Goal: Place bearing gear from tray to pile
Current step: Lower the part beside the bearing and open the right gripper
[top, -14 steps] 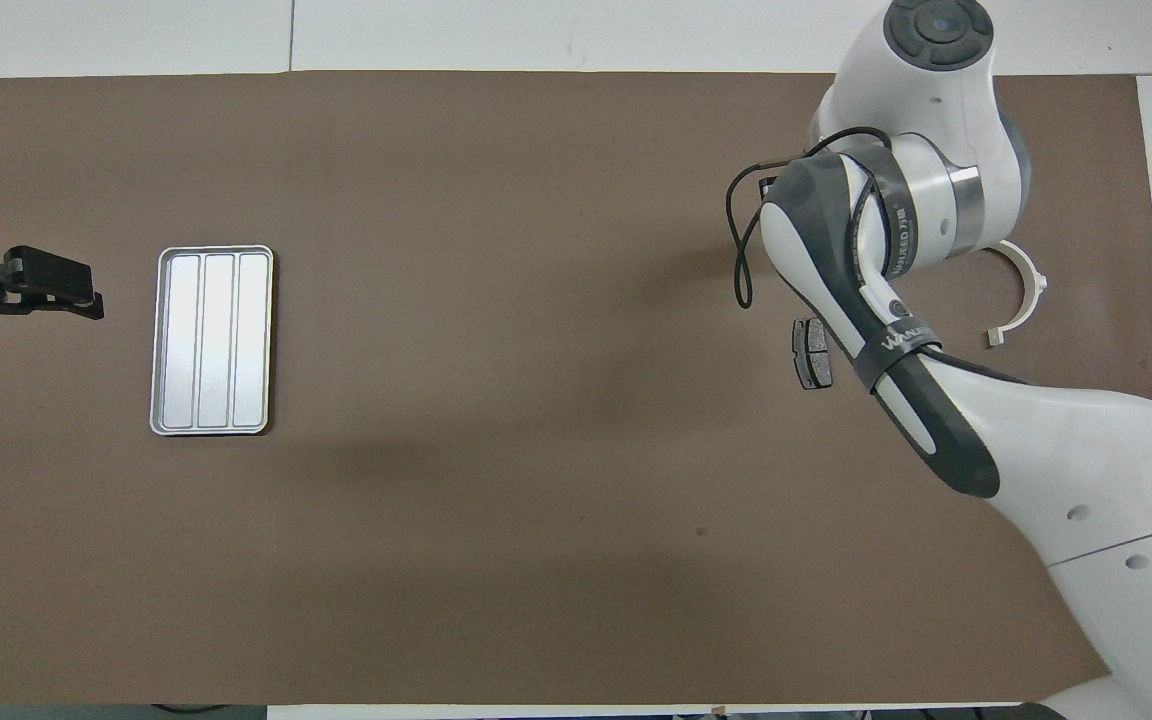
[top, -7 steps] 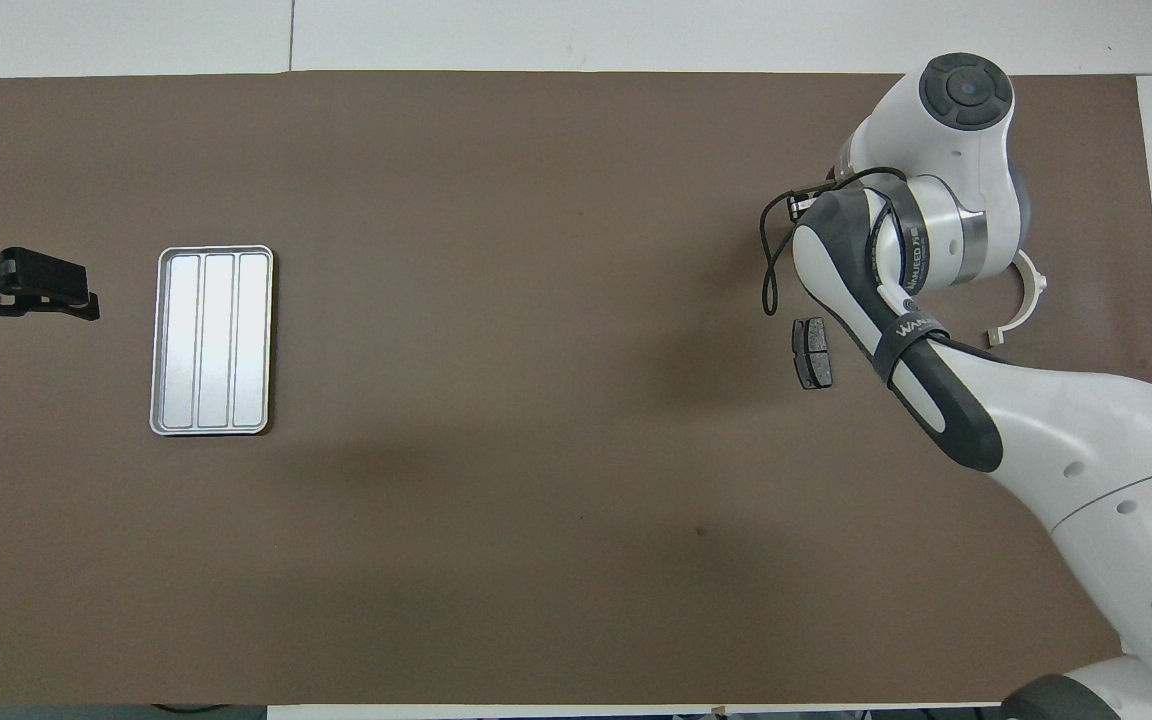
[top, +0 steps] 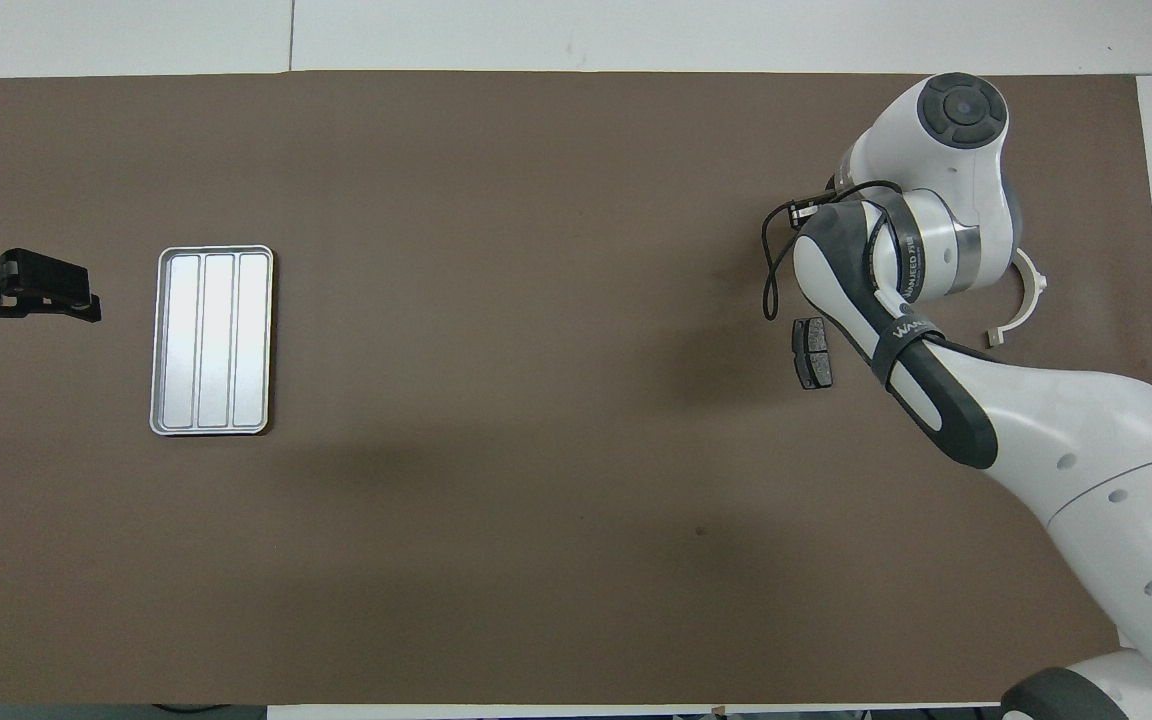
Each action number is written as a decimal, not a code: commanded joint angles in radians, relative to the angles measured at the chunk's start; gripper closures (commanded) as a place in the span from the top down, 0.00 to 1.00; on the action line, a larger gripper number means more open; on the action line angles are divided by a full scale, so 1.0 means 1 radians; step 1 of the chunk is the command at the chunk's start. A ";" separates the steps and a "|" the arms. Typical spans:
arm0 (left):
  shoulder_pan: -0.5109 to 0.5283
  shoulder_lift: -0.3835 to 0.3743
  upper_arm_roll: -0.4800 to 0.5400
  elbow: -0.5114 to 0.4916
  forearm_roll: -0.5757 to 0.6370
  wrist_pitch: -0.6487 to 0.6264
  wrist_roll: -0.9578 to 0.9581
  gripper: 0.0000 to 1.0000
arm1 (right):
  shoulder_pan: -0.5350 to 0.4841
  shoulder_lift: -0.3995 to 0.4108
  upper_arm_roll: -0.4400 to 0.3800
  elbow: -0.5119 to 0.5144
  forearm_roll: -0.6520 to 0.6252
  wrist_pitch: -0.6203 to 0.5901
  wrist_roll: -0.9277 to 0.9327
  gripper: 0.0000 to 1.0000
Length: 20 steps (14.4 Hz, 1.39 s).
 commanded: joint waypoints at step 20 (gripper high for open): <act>-0.001 -0.015 0.000 -0.006 0.005 -0.016 0.004 1.00 | -0.061 -0.461 0.019 -0.174 0.006 -0.249 -0.034 1.00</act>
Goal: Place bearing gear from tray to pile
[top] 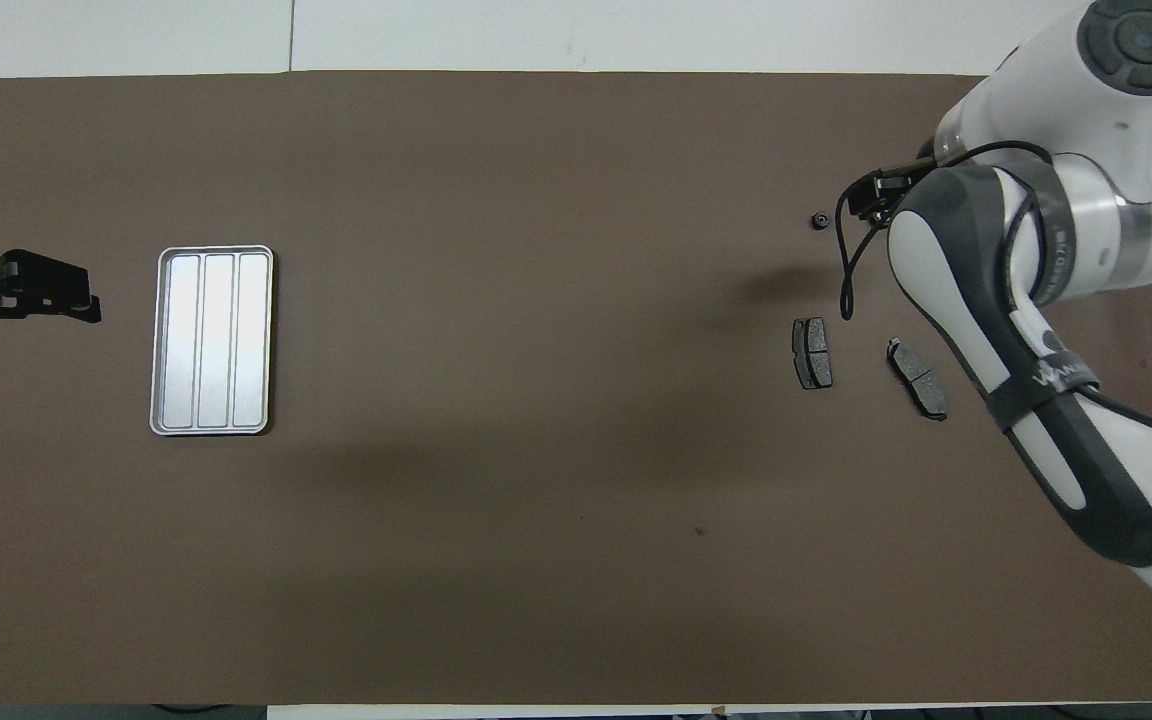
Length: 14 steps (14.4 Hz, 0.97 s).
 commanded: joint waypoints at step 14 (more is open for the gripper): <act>-0.001 -0.015 0.000 -0.006 0.005 -0.014 0.003 1.00 | 0.003 -0.465 -0.097 -0.136 0.121 -0.433 -0.092 1.00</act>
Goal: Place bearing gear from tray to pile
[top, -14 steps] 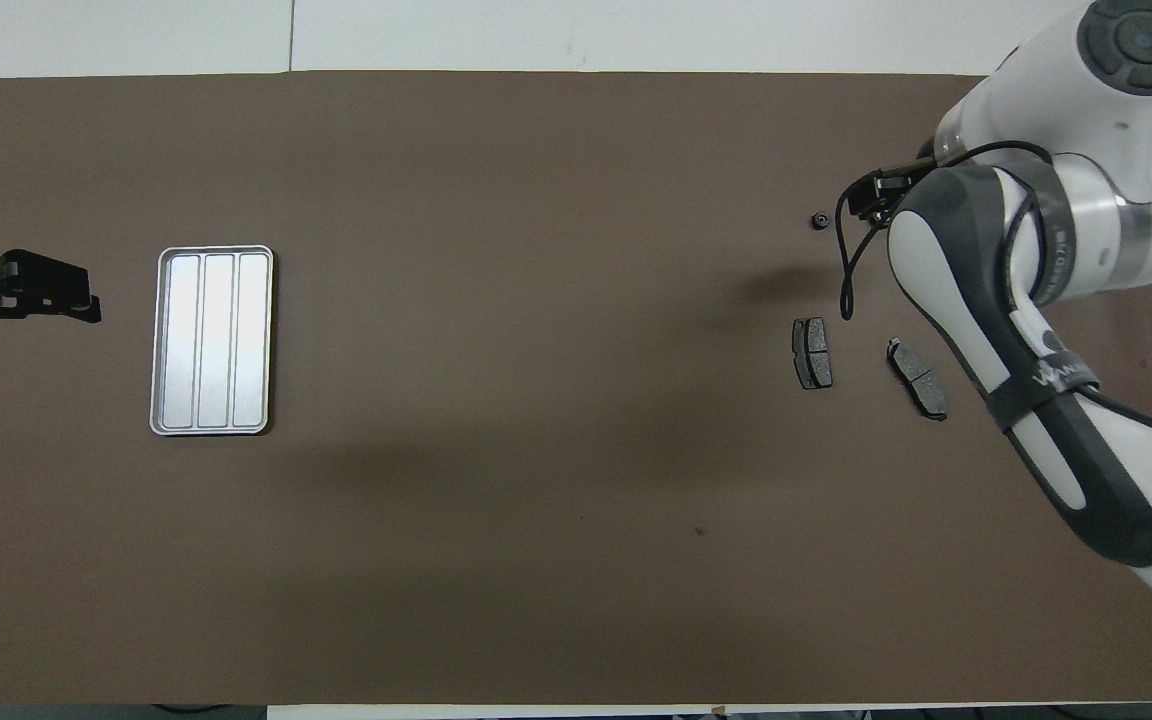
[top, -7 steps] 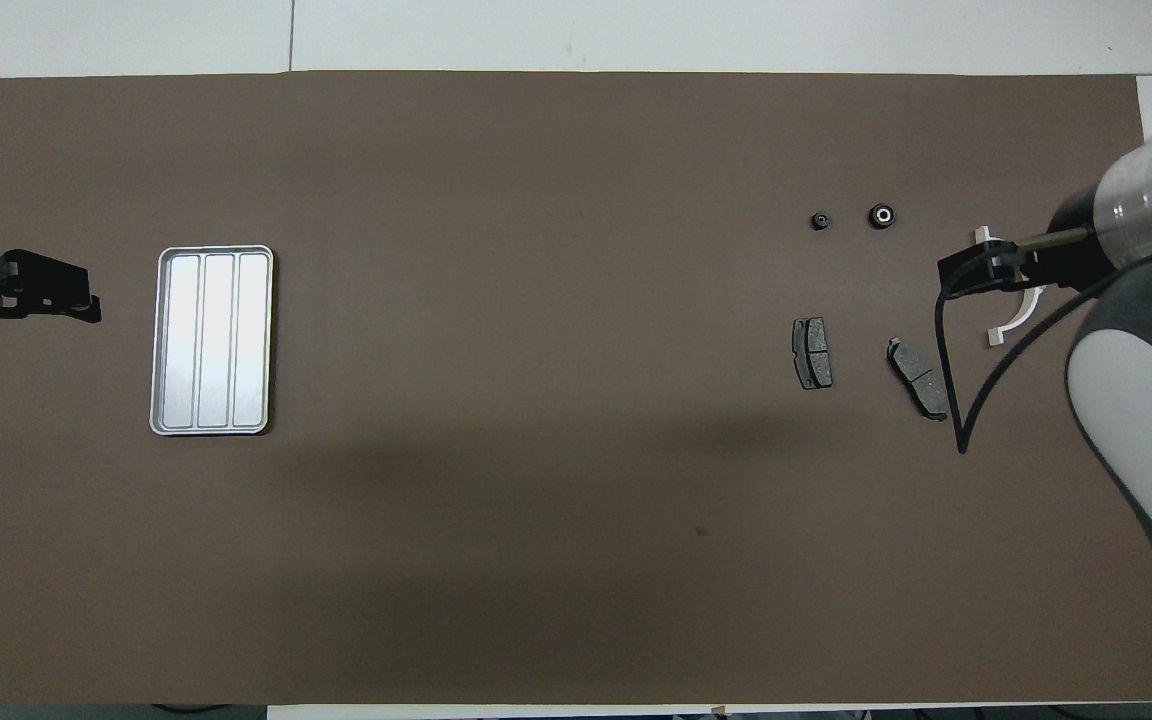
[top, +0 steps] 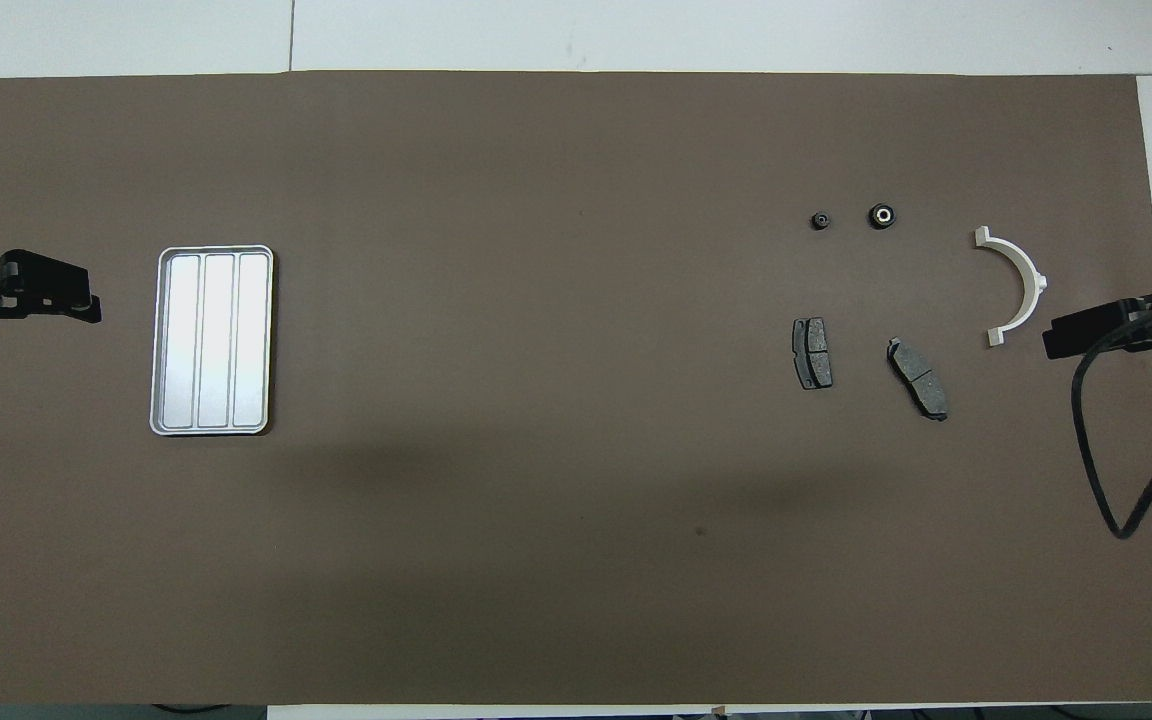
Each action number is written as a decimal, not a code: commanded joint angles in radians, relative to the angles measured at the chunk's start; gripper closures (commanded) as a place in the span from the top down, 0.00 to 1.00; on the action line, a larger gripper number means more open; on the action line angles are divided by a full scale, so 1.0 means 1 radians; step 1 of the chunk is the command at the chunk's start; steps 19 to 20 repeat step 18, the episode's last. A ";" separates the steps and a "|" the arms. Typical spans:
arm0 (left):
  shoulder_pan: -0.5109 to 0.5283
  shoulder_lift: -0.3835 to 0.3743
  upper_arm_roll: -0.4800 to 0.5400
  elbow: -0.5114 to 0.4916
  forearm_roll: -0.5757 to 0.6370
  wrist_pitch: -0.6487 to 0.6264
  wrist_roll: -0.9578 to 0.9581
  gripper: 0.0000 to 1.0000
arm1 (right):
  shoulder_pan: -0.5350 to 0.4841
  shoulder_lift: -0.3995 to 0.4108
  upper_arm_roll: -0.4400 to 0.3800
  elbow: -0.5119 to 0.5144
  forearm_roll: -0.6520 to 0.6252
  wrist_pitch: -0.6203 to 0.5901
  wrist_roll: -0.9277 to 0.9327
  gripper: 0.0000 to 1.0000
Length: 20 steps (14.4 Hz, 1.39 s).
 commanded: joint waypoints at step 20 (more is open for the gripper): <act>-0.001 -0.015 0.000 -0.006 0.003 -0.015 0.003 1.00 | -0.002 -0.008 0.004 -0.020 -0.004 0.076 0.052 1.00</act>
